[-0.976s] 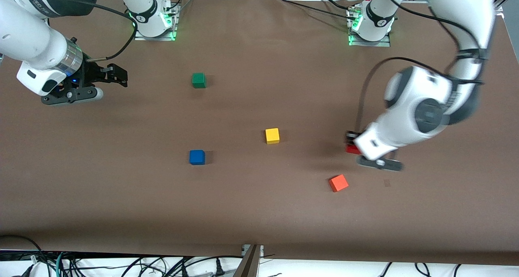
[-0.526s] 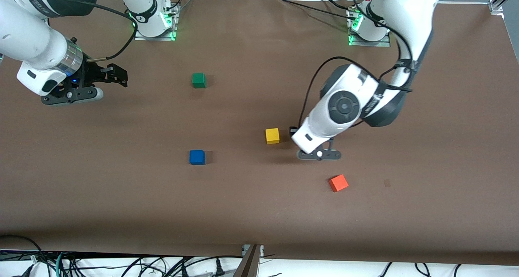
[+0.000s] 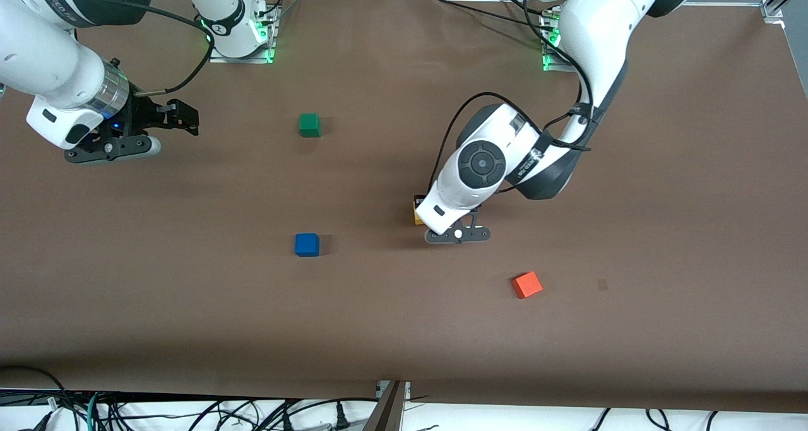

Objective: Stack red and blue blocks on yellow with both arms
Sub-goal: 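Carry the red cube with the left gripper onto the yellow cube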

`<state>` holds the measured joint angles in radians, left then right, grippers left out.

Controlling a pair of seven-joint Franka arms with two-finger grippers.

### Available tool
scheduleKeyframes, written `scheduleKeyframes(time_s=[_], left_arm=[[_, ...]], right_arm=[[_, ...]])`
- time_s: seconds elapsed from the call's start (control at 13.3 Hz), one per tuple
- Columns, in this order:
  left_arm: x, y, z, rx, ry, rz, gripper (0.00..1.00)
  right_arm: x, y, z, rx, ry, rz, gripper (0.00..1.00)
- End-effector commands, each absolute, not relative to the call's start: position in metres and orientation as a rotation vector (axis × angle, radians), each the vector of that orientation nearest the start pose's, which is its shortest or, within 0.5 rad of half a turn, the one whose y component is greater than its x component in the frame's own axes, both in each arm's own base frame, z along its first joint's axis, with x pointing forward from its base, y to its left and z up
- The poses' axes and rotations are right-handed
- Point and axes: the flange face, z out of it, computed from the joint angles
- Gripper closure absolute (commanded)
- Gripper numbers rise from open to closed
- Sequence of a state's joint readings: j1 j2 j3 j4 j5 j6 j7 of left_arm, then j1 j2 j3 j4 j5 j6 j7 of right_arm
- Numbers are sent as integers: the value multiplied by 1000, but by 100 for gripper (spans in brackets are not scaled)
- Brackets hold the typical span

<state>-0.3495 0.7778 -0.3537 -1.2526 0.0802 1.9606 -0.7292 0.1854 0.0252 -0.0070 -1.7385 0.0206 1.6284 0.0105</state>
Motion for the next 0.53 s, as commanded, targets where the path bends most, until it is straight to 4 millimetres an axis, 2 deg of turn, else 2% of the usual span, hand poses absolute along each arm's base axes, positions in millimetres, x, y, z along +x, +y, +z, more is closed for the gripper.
scheduleKeyframes(time_s=[0.0,0.15,0.45], left_arm=[[606,-442,293,-3214,-140,195,90],[596,-455,283,-3171,-109,160,90],[590,-465,269,-3160,-101,169,90]], right_arm=[[544,101,540,-3117,-235,219,0],[544,101,540,-3117,-235,219,0],[544,101,540,-3117,-235,219,0]])
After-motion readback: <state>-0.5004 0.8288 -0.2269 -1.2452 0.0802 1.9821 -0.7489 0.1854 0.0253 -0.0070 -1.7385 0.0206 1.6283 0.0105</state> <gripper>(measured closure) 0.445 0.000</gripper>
